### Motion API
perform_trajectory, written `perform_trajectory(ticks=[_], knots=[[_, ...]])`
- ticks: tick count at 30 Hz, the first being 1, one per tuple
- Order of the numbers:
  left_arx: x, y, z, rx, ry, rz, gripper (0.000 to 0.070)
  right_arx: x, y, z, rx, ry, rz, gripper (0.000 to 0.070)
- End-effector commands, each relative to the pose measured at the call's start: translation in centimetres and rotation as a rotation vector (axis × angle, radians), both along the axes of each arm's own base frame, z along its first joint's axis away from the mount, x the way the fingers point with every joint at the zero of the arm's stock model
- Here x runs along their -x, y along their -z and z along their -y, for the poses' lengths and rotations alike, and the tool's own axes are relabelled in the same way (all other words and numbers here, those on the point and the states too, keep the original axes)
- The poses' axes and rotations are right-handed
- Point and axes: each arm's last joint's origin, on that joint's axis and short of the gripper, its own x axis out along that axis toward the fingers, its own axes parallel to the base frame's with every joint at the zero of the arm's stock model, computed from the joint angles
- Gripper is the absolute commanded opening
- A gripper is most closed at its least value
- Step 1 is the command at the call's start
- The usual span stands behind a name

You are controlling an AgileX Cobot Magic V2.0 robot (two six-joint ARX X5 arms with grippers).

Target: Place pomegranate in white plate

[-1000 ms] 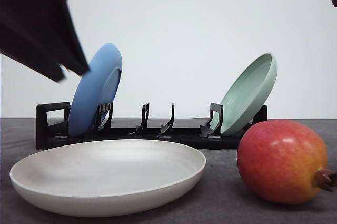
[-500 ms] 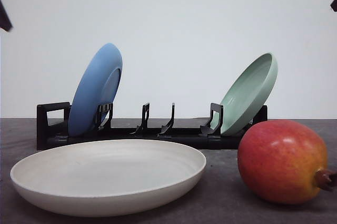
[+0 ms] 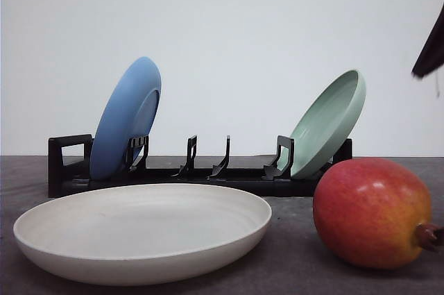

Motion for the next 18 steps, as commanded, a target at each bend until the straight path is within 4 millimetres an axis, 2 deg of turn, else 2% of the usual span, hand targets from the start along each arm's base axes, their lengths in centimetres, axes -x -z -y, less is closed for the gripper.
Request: perform_trajectory(ticks=[1, 5, 11, 18], knots=[[-0.1, -0.1, 0.0, 0.006, 0.0, 0.002, 0.0359, -0.4, -0.5, -0.7, 0.029, 0.005, 0.004, 0.0557], [-0.1, 0.0, 0.0, 0.005, 0.0, 0.001, 0.0359, -1.3, -0.3, -2.5, 0.131, -0.019, 0.0, 0.0622], [-0.1, -0.1, 0.0, 0.005, 0.0, 0.001, 0.0357, -2.2, 0.9, -5.2, 0.229, -0.067, -0.024, 0.065], [-0.1, 0.0, 0.0, 0.004, 0.0, 0.001, 0.0354, -3.5, 2.7, -7.2, 0.277, -0.085, -0.045, 0.0673]])
